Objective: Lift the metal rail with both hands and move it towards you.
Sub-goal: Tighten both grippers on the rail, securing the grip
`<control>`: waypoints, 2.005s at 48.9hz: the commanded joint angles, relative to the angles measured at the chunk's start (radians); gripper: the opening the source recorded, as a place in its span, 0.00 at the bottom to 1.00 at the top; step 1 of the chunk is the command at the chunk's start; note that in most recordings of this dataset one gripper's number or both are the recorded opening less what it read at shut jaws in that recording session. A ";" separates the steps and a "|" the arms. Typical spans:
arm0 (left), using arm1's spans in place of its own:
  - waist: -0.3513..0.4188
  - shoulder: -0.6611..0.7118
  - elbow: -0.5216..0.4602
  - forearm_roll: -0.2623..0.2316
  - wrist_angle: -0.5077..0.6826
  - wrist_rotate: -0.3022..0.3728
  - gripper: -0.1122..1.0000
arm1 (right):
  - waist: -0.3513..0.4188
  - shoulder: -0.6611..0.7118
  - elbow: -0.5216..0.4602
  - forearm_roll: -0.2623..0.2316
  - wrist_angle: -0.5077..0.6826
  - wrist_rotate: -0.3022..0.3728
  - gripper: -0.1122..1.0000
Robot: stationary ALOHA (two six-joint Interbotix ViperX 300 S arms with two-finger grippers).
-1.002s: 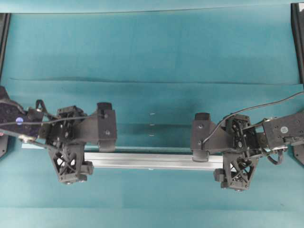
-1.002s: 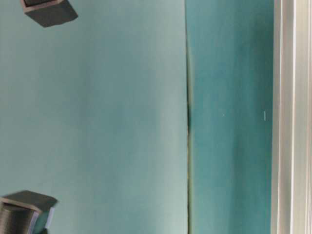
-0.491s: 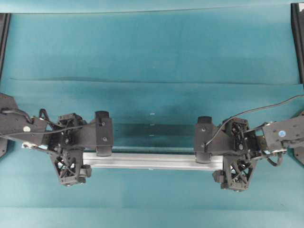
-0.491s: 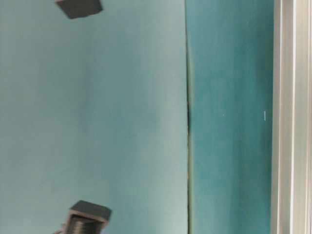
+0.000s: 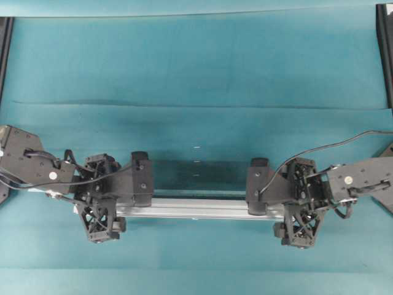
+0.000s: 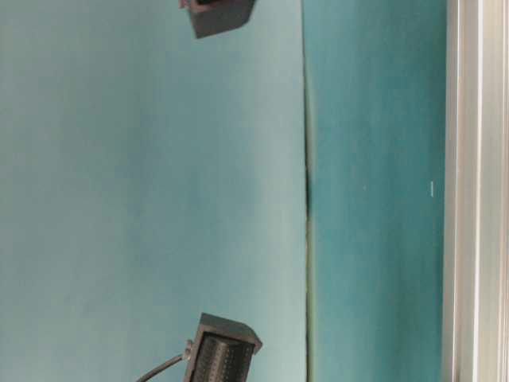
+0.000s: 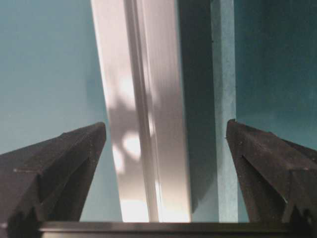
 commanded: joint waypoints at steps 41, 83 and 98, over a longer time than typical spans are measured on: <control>-0.003 0.012 -0.012 0.000 -0.051 -0.002 0.50 | 0.002 0.035 -0.035 0.063 0.060 0.002 0.50; -0.003 -0.078 -0.051 0.002 0.026 0.012 0.40 | -0.017 -0.037 -0.109 0.074 0.178 0.002 0.47; -0.003 -0.261 -0.264 0.002 0.345 0.015 0.40 | -0.046 -0.192 -0.327 0.074 0.523 0.003 0.47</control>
